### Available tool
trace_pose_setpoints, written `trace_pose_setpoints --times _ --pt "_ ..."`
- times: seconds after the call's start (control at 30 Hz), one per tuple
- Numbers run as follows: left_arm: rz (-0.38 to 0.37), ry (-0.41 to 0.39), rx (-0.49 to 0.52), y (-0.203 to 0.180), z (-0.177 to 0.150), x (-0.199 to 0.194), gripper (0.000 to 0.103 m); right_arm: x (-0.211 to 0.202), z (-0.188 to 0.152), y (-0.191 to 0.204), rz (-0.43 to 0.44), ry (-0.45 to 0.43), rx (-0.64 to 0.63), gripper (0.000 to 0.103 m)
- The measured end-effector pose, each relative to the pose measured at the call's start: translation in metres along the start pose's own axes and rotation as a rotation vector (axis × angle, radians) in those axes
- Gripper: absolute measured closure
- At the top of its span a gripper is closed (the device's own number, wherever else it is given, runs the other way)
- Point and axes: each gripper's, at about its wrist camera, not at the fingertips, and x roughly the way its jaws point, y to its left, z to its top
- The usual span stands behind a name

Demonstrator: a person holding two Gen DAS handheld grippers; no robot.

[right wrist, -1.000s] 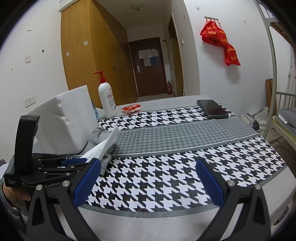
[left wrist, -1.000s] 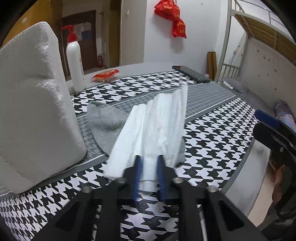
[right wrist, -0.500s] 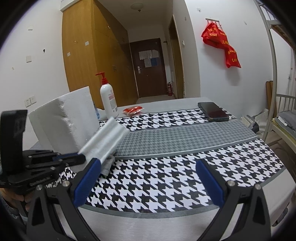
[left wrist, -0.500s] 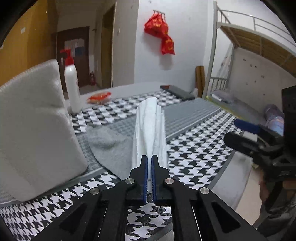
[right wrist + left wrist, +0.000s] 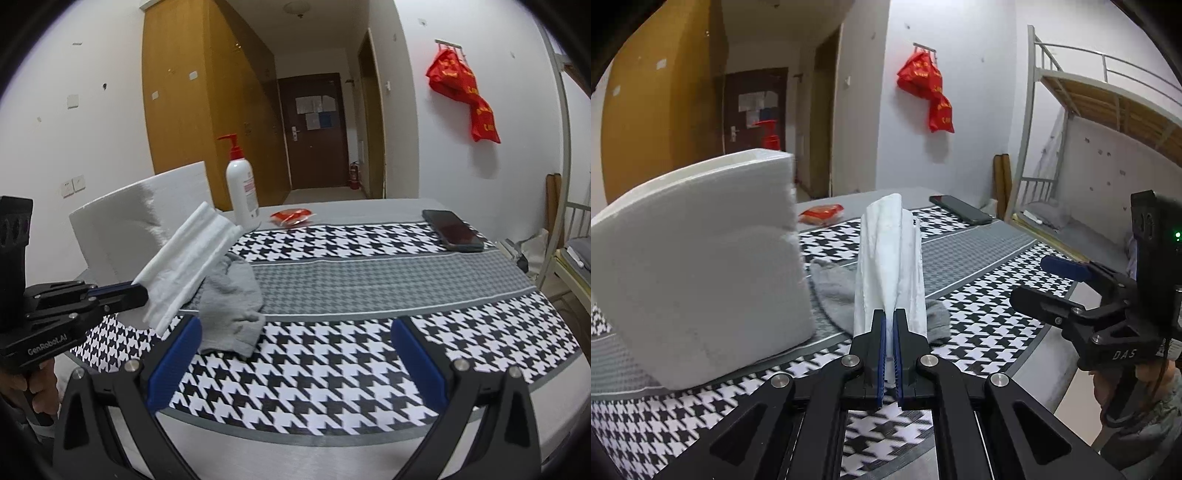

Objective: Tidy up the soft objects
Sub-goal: 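Hold the white cloth in the left tool while the right tool grasps the grey sock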

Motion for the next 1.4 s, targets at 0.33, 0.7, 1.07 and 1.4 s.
trace_pose_setpoints --times 0.33,0.7,1.07,1.4 --pt "0.072 -0.014 -0.047 0.018 -0.012 -0.017 0.099 0.029 0.007 0.029 0.06 0.06 -0.056 0.0" --pt "0.12 0.005 -0.101 0.04 -0.028 -0.022 0.099 0.062 0.01 0.045 0.106 0.172 -0.085 0.0" --pt "0.155 0.025 -0.142 0.057 -0.047 -0.031 0.099 0.09 0.013 0.053 0.081 0.258 -0.129 0.0" --pt "0.173 0.038 -0.163 0.066 -0.058 -0.042 0.099 0.113 0.01 0.055 0.106 0.351 -0.15 0.022"
